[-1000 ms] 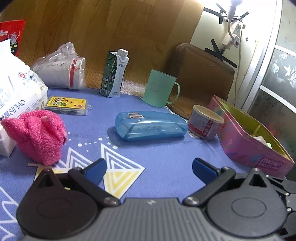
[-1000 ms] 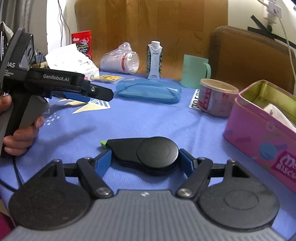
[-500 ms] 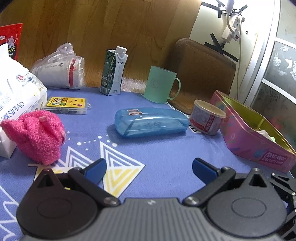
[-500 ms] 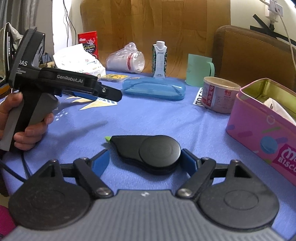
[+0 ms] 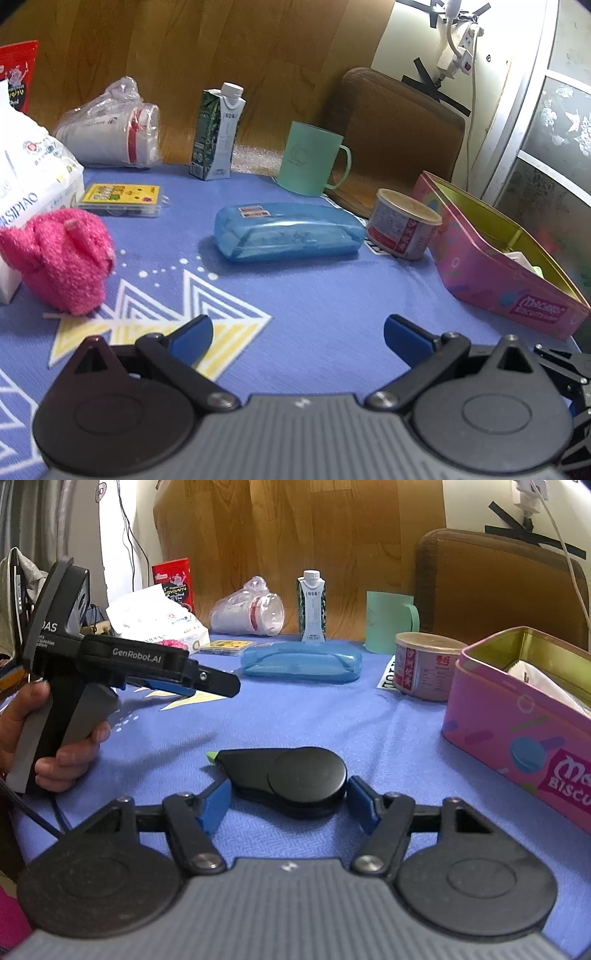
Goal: Organize soft objects
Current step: 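Grasp the black tape dispenser with the right gripper, then carry the tape dispenser into the pink tin and release it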
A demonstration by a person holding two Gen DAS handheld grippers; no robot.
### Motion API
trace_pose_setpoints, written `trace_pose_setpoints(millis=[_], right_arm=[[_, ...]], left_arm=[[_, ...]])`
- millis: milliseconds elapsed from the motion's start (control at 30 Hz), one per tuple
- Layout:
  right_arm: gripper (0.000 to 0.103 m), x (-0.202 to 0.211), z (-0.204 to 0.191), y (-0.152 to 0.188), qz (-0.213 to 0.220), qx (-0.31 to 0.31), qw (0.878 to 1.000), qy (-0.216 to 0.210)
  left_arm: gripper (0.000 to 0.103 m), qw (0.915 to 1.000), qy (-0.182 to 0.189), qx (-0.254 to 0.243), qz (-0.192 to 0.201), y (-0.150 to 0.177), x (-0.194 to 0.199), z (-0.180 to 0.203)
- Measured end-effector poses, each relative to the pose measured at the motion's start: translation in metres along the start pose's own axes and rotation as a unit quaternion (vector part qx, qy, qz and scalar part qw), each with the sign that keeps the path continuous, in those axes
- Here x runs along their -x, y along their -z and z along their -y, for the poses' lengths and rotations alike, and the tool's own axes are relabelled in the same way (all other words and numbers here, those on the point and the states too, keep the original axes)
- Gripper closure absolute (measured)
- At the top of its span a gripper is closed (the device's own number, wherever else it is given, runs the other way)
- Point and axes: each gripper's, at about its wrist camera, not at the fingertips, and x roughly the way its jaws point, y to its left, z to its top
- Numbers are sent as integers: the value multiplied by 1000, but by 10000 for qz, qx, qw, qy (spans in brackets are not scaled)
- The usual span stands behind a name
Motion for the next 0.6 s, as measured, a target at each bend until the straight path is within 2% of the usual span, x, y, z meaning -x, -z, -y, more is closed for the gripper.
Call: trace_pose_setpoints(millis=[100,200,433,533,600], right_arm=[[32,2,0,2,-11,33,10000,7],[32,7,2,5,-22,49,9999,99],[30,17,3,15,10,125,9997,224],[30,17,3,15,16,156,9996,239],[32,16,3,15,25,149,9996,244]], left_arm=[[1,9998,167,6,-63,3,2,7],[1,9984,527,38,-176,6,5,16],[1,9901,1268,-133,-583,13,0,49],[3,9878,1343,-294,-733,20,-4,63],[11,9868,1357,-484,-741,24,-4,73]])
